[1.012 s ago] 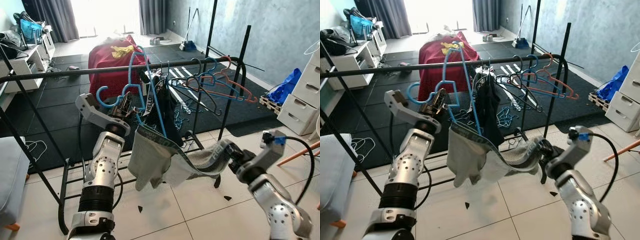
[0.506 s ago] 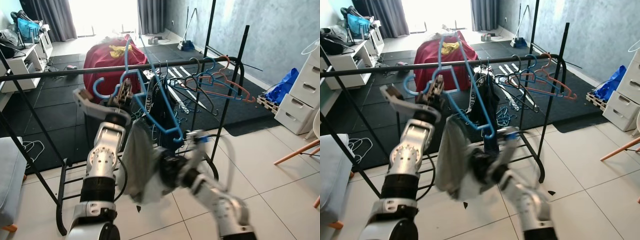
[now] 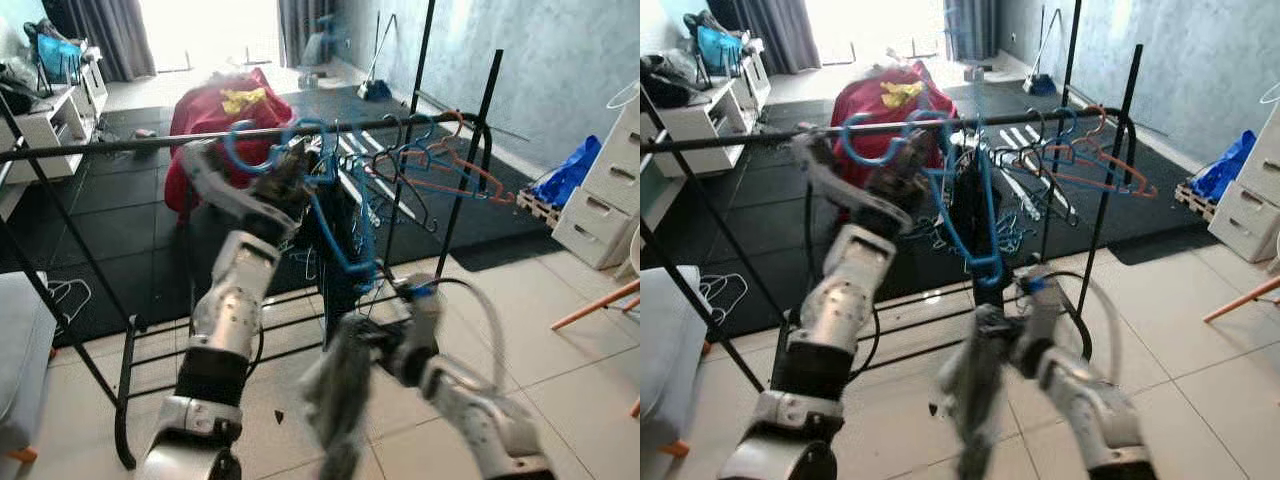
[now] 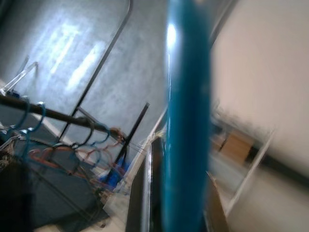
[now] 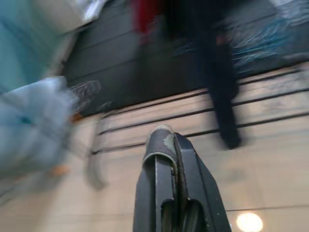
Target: Hang hanger
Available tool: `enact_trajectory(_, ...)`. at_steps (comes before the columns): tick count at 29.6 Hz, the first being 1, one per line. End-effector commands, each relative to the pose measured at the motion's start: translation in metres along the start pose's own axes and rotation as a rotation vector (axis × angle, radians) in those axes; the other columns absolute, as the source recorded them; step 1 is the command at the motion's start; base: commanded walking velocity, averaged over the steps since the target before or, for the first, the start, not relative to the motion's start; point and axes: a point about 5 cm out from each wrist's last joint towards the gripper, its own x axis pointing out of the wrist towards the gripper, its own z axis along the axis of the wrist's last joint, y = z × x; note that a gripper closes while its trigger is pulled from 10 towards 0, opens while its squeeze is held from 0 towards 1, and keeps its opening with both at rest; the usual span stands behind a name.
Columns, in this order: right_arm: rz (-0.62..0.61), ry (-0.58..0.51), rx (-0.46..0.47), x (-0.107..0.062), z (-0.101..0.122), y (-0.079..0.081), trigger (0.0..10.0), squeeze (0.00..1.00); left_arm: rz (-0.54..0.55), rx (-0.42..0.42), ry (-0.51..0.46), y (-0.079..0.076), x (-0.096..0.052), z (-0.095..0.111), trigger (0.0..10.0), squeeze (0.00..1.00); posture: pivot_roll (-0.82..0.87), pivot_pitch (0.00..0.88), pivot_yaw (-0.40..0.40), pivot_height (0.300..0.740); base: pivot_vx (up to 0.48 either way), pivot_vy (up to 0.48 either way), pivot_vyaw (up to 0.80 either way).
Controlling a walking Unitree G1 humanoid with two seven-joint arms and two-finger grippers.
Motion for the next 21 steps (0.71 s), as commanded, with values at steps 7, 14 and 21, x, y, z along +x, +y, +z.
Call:
enact_trajectory(7,-0.203,-0.119,-0.056,-0.042,0.008,-0.036,10.0,0.00,0.301,0.533,0.390,0.074,-0.078,-0.023,10.0,0.00,-0.08,0.004,0.008,0.740,0.000,0.000,0.00)
enact_trajectory(14,-0.330,-0.110,-0.064,-0.069,-0.010,-0.044,10.0,0.00,0.594,0.688,0.557,0.106,-0.153,-0.016,10.0,0.00,-0.08,0.020,0.007,0.740,0.000,0.000,0.00)
enact_trajectory(21,-0.366,-0.067,-0.023,-0.083,-0.035,-0.042,10.0,0.00,0.818,0.459,0.661,0.102,-0.205,-0.034,10.0,0.00,-0.08,0.025,-0.003,0.740,0.000,0.000,0.11)
